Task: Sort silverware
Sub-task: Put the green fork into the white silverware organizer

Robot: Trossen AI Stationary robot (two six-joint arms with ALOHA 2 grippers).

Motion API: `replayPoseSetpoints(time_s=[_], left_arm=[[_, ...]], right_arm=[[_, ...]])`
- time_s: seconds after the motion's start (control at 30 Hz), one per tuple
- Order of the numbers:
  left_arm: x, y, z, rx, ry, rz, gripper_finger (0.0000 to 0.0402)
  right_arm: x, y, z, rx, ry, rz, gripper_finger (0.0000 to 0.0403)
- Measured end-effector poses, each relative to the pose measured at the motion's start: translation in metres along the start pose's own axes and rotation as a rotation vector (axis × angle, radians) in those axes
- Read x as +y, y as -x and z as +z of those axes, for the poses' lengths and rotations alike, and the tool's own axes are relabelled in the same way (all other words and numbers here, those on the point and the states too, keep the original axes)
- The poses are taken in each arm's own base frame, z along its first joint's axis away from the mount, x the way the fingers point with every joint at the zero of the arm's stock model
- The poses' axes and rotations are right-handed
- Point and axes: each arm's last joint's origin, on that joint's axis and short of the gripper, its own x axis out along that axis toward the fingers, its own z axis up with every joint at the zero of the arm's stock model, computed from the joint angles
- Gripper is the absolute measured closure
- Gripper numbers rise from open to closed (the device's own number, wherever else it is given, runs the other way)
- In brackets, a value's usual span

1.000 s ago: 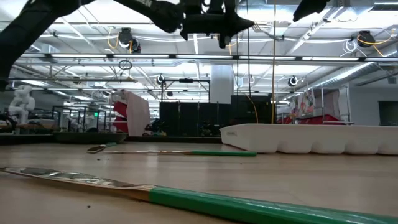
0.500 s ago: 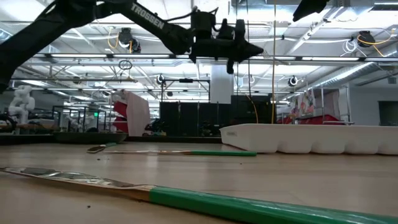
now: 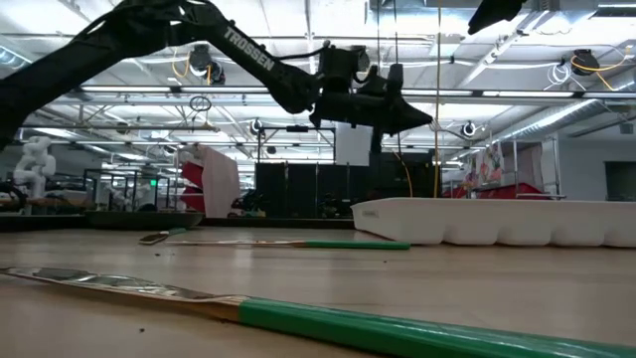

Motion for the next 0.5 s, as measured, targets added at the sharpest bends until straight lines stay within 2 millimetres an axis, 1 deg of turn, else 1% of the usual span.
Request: replayPoseSetpoints(time_s=[0.2, 0.5], left_arm=[[0.003, -0.011, -0.023, 0.048, 0.038, -0.001, 0.0401], [0.007, -0.018, -0.042, 0.087, 0.077, 0.006, 0.0401]], right_arm=[[0.001, 0.0, -0.001, 0.013, -0.004, 0.005, 0.0243], [0.002, 0.0, -0.004, 0.043, -0.013, 0.016, 0.0243]])
